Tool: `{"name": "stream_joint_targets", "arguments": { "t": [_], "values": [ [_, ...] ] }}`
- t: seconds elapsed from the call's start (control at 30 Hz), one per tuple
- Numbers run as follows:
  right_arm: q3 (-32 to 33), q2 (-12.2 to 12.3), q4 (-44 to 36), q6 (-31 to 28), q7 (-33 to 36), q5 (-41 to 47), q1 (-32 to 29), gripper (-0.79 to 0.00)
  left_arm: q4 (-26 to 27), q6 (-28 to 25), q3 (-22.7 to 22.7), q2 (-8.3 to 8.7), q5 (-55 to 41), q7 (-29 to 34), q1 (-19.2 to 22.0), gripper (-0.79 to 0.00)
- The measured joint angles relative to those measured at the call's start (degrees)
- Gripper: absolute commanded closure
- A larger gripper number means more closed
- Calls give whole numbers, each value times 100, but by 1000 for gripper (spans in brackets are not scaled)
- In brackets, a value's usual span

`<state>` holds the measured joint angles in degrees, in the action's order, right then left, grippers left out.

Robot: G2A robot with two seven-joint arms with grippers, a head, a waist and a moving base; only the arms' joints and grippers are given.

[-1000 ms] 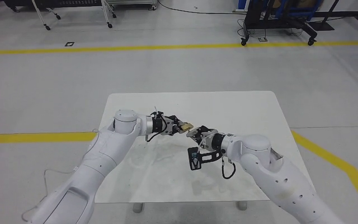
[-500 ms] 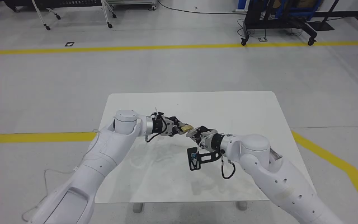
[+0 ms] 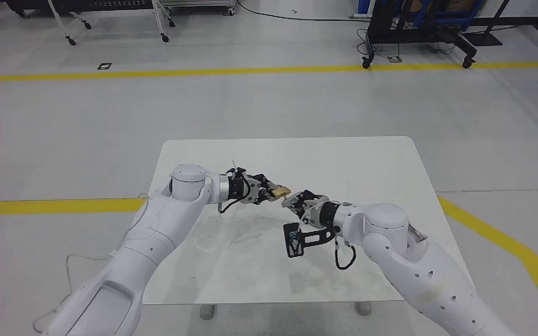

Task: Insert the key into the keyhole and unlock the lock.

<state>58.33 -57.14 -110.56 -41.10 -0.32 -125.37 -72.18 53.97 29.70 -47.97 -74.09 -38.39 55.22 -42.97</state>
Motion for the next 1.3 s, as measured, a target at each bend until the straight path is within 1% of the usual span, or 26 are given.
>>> {"name": "stream_joint_targets", "arguments": {
  "t": [0.57, 1.13, 1.17, 1.2, 1.23, 1.27, 1.3],
  "values": [
    [-138, -49, 44, -27, 98, -78, 112, 0, -2, -14, 8, -1, 82, 215, -4, 0],
    [-322, -133, 97, 22, 580, -270, 203, 0, -24, 36, 16, -17, 111, 259, 2, 0],
    [-330, -140, 111, 26, 610, -260, 213, -157, -26, 33, 15, -17, 112, 260, 2, 0],
    [-337, -151, 128, 35, 649, -234, 225, -345, -26, 25, 12, -18, 113, 255, 2, 0],
    [-339, -159, 139, 43, 676, -209, 233, -754, -26, 18, 6, -19, 110, 247, 2, 0],
    [-336, -166, 147, 54, 698, -174, 239, -785, -27, 9, -4, -20, 100, 236, 1, 0],
    [-320, -175, 152, 74, 716, -110, 243, -785, -27, -8, -21, -21, 77, 218, -1, 0]
  ]
}}
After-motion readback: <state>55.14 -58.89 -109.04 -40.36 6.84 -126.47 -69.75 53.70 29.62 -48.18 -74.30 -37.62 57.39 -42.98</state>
